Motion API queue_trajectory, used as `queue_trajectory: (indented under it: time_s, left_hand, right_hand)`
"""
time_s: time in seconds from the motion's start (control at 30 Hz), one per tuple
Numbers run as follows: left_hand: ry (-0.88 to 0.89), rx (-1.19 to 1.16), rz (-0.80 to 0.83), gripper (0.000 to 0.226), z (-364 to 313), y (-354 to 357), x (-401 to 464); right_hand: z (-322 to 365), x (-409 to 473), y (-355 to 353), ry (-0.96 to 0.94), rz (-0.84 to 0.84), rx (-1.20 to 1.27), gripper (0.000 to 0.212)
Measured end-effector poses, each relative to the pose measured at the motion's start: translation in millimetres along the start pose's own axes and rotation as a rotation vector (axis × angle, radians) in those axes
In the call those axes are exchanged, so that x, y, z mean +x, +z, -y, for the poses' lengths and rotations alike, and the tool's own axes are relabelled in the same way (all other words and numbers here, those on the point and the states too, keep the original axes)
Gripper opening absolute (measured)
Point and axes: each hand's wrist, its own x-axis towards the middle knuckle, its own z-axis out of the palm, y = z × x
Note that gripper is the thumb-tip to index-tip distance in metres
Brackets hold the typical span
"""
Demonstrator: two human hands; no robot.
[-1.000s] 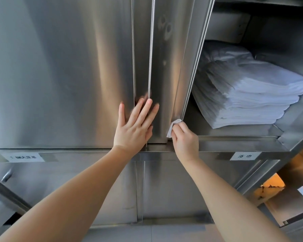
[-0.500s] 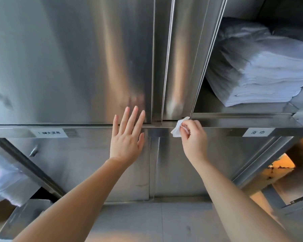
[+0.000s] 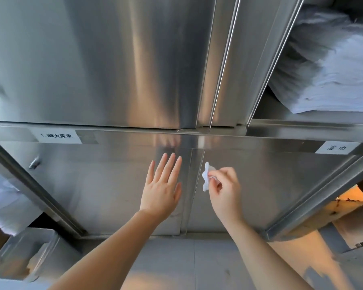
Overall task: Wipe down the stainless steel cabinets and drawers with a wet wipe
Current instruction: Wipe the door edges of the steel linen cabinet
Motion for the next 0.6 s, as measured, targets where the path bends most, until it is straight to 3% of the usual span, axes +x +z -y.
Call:
queue_trajectory:
  time_s: [0.13, 0.33, 0.5, 0.6]
  left_hand:
    - [0.062, 0.078, -0.137, 0.069, 9, 58, -1]
    - [0.110, 0.197, -0.424, 0.065, 26, 119, 23]
    - [0.139, 0.262, -0.645, 0.067, 37, 151, 42]
    - [0.150, 0.305, -0.725, 0.067, 39, 161, 48]
  right_hand:
    - [-31, -14, 30, -0.134, -0.042, 0.067, 0.005]
    - [-66, 7, 54, -0.387, -0.217, 0.008, 0.006]
    - [-62, 48, 60, -0.703, -0.331, -0.042, 0.007]
    - [-63, 61, 69, -0.798, -0.395, -0.140, 0.010]
